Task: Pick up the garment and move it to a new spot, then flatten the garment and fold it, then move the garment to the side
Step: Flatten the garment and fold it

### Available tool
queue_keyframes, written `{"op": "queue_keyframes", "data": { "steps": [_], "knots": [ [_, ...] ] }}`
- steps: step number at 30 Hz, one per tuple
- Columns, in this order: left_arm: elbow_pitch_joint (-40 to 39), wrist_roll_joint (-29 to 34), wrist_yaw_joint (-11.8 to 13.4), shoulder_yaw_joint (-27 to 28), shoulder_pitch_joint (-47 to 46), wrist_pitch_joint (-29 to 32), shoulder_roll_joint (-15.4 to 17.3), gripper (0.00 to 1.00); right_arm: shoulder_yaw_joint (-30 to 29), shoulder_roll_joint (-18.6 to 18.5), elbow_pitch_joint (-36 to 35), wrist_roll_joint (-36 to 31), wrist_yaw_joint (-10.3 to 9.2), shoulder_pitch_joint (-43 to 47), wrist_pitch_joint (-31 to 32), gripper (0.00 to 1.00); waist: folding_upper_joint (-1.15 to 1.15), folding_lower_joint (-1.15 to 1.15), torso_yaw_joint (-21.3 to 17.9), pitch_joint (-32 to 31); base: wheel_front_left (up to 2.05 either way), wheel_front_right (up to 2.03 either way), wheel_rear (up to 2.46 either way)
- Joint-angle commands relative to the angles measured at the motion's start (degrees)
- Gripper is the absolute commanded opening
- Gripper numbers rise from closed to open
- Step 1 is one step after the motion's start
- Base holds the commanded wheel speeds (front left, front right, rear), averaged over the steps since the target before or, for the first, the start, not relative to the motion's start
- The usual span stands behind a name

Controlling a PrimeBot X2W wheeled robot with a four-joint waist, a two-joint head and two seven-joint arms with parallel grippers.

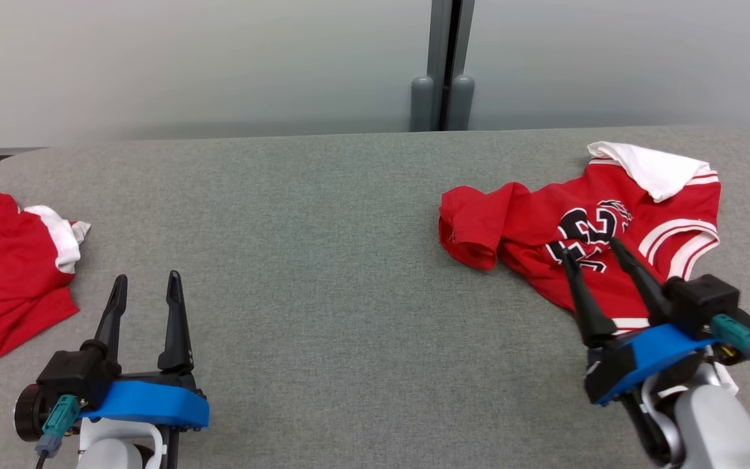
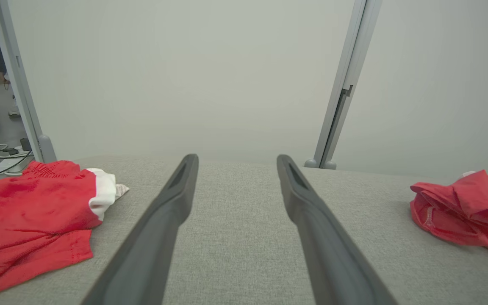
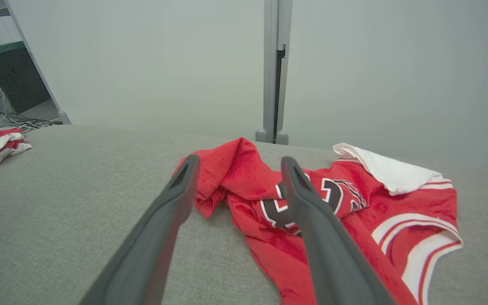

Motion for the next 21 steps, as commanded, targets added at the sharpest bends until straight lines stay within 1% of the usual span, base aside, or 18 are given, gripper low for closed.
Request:
{"op": "queue_keyframes", "data": {
  "steps": [1,4,8,14,21],
  "knots": [
    [-0.1,0.3,-0.1,-0.1,-0.2,-0.2,0.3,1.0,0.1,2.2,-1.2,-2.3,0.01,0.4,1.0,1.0,0.0,-0.01,0.5,0.3,0.0,0.0,0.0],
    [-0.2,0.3,-0.1,-0.1,-0.7,-0.2,0.4,1.0,1.5,4.2,-1.0,-4.7,0.0,-1.1,1.9,1.0,0.0,-0.01,1.1,0.6,0.0,0.0,0.0],
    [-0.3,0.4,-0.1,-0.2,-1.0,-0.2,0.5,1.0,3.8,5.1,1.6,-7.2,0.01,-3.3,2.2,1.0,0.0,-0.01,1.6,1.0,0.0,0.0,0.0],
    [-0.3,0.3,-0.1,-0.6,-2.0,-0.2,0.3,1.0,6.1,5.6,10.6,-10.4,0.01,-10.0,1.1,1.0,0.0,-0.01,3.1,2.3,0.0,0.0,0.0],
    [-0.2,-0.4,-0.1,-1.0,-3.5,-0.2,-0.2,1.0,6.0,4.1,22.8,-15.1,0.01,-17.3,-0.7,1.0,0.0,-0.01,5.4,4.4,0.0,0.0,0.0]
  ]
}}
